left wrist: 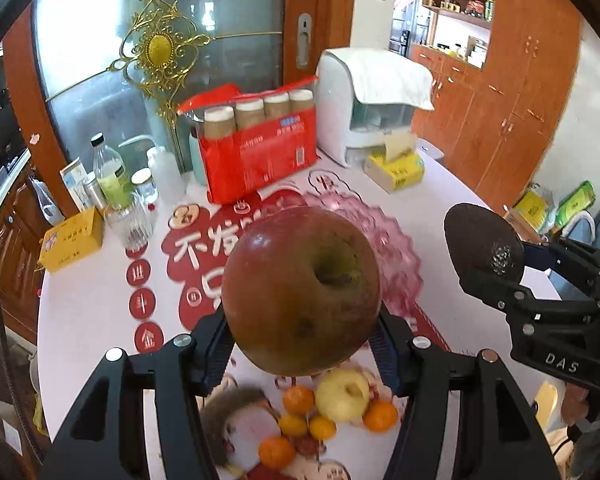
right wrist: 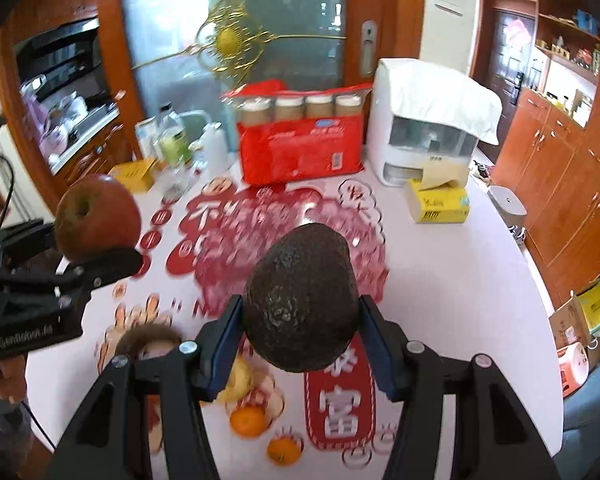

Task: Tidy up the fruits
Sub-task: 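Lift the apple with the left gripper while the right gripper carries the avocado to the pink bowl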

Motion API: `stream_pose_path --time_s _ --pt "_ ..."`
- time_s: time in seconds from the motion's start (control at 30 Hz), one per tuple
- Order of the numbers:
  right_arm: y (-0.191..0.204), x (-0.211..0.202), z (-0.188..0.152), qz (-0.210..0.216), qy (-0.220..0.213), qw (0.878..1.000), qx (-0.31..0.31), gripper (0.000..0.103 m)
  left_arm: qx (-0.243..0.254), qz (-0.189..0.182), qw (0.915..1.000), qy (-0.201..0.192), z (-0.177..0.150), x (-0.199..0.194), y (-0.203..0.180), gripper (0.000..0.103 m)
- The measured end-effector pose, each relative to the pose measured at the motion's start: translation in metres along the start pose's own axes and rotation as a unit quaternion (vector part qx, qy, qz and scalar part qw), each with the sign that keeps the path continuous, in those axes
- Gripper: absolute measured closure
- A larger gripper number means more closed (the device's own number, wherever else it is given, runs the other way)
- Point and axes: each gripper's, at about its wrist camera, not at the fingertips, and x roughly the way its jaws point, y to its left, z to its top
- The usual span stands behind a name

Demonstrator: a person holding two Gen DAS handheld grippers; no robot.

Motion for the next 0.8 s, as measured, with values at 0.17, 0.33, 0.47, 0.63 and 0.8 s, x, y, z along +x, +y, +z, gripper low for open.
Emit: stream_pose_path --time_s 0.17,0.33,0.47,0.63,0.8 --pt "-0.016 0.041 0.021 -0.005 0.021 0.999 0.040 0.046 -0.025 -0.004 0.9996 0.010 0.022 0.039 0.006 0.044" --pt "-0.022 0.090 0.013 0.001 0.055 0.998 0.034 0.046 -0.033 0.012 0.9988 0.035 0.019 0.095 0.005 0.044" --pt "-0.021 0.137 0.002 0.021 0.087 0.996 0.012 0.046 -0.041 0.028 0.9965 0.067 0.007 0.141 0.005 0.044" --pt "-0.021 0.179 -0.012 0.036 0.111 0.993 -0.015 0.046 -0.039 0.037 0.9936 0.099 -0.004 0.188 0.001 0.044" --pt "-0.024 0.208 -0.020 0.039 0.122 0.991 -0.042 0.046 -0.035 0.042 0.9907 0.124 -0.012 0.223 -0.006 0.044"
